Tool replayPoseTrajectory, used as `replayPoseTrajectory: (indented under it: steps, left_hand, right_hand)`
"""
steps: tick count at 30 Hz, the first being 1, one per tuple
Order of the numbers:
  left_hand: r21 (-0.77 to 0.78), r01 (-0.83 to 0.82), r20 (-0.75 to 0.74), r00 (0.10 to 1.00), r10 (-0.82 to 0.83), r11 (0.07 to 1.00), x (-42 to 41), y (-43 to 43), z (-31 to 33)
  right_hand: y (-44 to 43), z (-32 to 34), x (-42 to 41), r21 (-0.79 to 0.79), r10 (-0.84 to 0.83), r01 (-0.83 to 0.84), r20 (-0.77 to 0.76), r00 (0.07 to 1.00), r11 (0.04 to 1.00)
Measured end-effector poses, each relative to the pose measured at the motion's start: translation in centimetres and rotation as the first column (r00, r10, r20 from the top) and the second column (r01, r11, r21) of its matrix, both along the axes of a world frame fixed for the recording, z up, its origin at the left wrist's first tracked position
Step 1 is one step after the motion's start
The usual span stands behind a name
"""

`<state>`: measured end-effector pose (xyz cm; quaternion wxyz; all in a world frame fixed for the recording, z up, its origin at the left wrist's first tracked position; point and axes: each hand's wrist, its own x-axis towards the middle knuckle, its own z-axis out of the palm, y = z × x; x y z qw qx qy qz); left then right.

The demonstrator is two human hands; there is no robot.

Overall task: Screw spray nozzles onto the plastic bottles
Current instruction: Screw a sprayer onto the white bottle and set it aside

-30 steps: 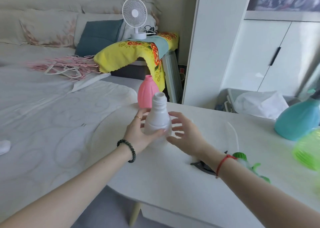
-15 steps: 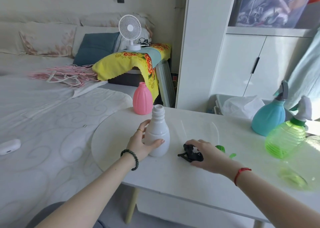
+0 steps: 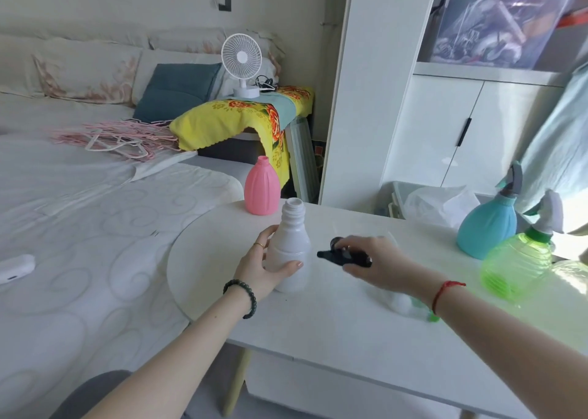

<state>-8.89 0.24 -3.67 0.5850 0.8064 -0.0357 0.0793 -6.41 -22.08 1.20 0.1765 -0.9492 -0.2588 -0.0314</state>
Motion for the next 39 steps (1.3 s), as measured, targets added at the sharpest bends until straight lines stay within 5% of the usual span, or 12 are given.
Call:
replayPoseTrajectory:
  steps: [3, 7, 12, 19, 25, 39]
  left_hand:
    - [-0.004, 0.011, 0.01, 1.0, -0.011, 1.0, 0.0, 0.1, 0.0]
    - [0.005, 0.011, 0.014, 1.0, -0.011, 1.0, 0.1, 0.1, 0.0]
    - [0.01, 0.016, 0.021, 1.0, -0.016, 1.0, 0.3, 0.1, -0.2]
    - [0.016, 0.017, 0.011, 1.0, -0.017, 1.0, 0.1, 0.1, -0.1]
    - [0.01, 0.008, 0.001, 1.0, -0.008, 1.0, 0.1, 0.1, -0.2]
    - [0.008, 0.016, -0.008, 1.0, -0.016, 1.0, 0.0, 0.1, -0.1]
  right_hand:
    - [0.0, -4.1, -0.6, -0.162, 0.0, -0.015, -0.098, 0.995, 0.987]
    - [-1.6, -3.5, 0.4, -0.091, -0.15, 0.138, -0.14, 0.979, 0.986]
    - [-5.4, -3.4, -0.4, -0.369, -0.341, 0.229, -0.274, 0.899, 0.901]
    - [-4.1, 4.1, -0.4, -0.002, -0.339, 0.339, 0.016, 0.941, 0.941]
    - [-1.0, 18.4, -1.9, 0.365, -0.153, 0.114, 0.079, 0.985, 0.924]
    - [3.1, 24.5, -2.4, 0.09, -0.049, 0.031, 0.199, 0.979, 0.995]
